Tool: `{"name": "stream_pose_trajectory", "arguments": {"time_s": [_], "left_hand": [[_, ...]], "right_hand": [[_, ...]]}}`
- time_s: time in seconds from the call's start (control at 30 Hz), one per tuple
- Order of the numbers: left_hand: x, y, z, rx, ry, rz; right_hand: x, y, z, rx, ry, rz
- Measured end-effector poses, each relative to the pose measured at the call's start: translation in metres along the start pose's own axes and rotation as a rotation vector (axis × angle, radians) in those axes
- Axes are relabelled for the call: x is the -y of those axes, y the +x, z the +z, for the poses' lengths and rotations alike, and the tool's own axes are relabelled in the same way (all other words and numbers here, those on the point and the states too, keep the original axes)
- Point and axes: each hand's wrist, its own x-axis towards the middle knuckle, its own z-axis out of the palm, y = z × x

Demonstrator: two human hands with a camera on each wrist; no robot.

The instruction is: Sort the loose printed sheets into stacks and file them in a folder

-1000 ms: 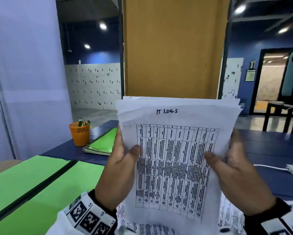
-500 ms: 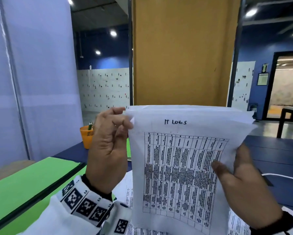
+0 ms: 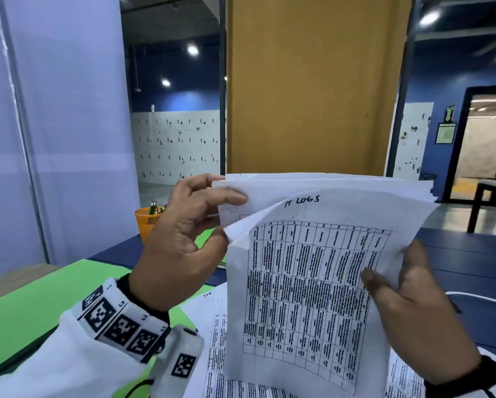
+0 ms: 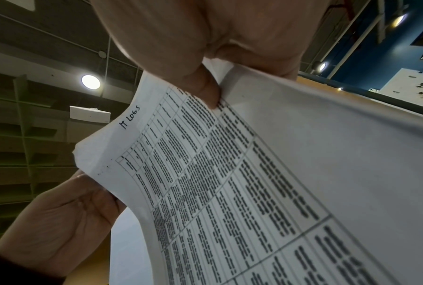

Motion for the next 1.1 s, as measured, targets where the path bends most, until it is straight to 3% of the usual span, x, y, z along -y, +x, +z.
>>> {"name": "stream_pose_trajectory", "arguments": {"time_s": [0.23,0.53,0.67,0.9,1.1], "left_hand": [[-0.004,0.001,-0.007,0.136,0.035,0.005],[-0.001,0.003,-0.008,0.159,0.041,0.007],[-0.004,0.003,-0.005,0.128,0.062,0.027],[-0.005,0.01,-0.001,-0.055,0.155,0.057],[-0.01,0.016,-0.003,-0.118,-0.157,-0.211]], "right_hand": [[-0.002,-0.001,0.001,-0.01,0.019,-0.028],[-0.002,-0.001,0.001,-0.011,0.01,0.001],[0.0,-0.002,0.001,-0.011,-0.004,-0.016],[0.0,-0.002,0.001,0.006,-0.013,-0.007],[-0.001,-0.004,0.002,0.002,0.006,-0.046]]}}
